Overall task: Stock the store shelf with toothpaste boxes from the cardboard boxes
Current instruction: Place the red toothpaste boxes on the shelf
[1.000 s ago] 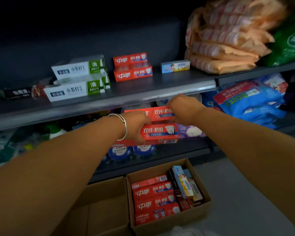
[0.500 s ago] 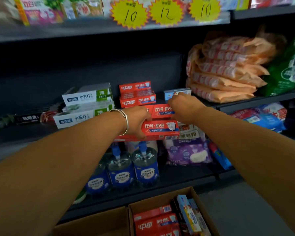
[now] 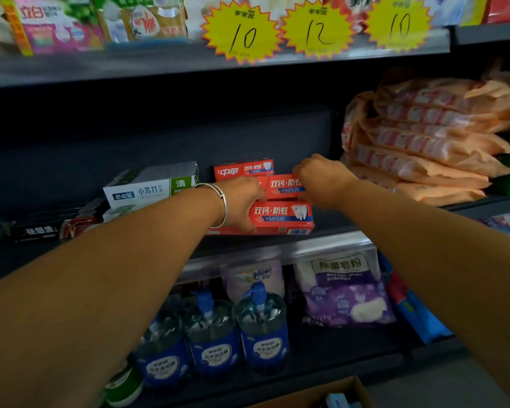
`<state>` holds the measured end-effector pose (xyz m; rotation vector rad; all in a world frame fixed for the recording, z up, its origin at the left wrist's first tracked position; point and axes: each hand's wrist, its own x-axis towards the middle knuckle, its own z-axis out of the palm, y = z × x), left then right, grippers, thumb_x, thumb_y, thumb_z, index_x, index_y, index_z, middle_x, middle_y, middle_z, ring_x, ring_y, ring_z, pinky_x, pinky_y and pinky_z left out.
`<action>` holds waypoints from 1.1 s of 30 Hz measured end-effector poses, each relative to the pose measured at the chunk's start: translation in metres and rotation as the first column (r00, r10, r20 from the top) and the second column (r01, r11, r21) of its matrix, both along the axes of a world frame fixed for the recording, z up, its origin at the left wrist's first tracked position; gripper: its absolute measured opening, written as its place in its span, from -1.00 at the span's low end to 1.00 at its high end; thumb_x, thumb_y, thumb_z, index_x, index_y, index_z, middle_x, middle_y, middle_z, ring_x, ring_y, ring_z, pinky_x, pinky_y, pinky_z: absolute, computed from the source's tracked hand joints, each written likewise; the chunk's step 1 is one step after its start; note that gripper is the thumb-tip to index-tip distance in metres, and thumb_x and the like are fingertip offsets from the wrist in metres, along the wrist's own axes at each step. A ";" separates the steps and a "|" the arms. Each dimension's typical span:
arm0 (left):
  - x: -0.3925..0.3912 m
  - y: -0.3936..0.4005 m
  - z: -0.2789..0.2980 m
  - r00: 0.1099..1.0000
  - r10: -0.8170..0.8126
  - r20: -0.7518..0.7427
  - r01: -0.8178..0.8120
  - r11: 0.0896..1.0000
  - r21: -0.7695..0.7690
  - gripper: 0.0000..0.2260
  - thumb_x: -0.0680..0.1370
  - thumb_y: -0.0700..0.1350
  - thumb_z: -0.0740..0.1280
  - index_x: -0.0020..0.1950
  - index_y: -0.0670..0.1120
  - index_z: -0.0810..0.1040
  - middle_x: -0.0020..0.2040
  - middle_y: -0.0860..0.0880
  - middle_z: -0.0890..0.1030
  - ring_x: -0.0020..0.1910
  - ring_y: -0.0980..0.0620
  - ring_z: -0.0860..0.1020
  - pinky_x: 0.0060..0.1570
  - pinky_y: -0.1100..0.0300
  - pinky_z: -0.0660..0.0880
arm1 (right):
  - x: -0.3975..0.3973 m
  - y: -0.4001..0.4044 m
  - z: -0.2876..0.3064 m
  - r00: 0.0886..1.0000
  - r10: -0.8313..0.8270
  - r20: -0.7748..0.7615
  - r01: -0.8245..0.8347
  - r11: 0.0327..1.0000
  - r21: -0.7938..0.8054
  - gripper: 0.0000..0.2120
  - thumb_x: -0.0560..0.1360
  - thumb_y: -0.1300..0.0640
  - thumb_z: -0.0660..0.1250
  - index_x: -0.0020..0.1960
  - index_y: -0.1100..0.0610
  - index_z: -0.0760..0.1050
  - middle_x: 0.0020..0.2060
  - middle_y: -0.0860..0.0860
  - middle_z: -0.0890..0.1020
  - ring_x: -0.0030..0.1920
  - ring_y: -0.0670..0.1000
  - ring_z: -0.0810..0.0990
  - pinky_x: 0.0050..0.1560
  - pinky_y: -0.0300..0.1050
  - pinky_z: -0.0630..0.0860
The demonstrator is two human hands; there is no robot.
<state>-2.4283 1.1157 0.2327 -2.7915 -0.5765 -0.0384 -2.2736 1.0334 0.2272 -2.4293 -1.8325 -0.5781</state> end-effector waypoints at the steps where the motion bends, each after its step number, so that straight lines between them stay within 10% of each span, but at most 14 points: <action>1: 0.004 0.007 -0.001 1.000 0.001 0.002 -0.001 1.000 0.002 -0.49 0.41 0.06 0.44 0.30 -0.06 0.46 0.18 -0.03 0.48 0.14 0.00 0.47 0.14 0.16 0.47 | 0.003 0.007 0.000 1.000 -0.004 -0.003 0.004 1.000 -0.003 -0.59 0.53 0.00 0.30 0.31 0.15 0.35 0.24 0.09 0.46 0.29 0.07 0.38 0.15 -0.01 0.45; 33: 0.061 0.128 -0.049 1.000 0.005 0.004 -0.005 1.000 -0.009 -0.47 0.42 0.03 0.44 0.34 -0.03 0.39 0.25 -0.02 0.41 0.21 0.00 0.40 0.22 0.15 0.42 | 0.066 0.142 -0.045 0.995 -0.016 -0.103 0.007 0.997 -0.083 -0.42 0.51 -0.01 0.34 0.42 0.09 0.18 0.30 0.09 0.46 0.24 0.11 0.50 0.18 0.01 0.48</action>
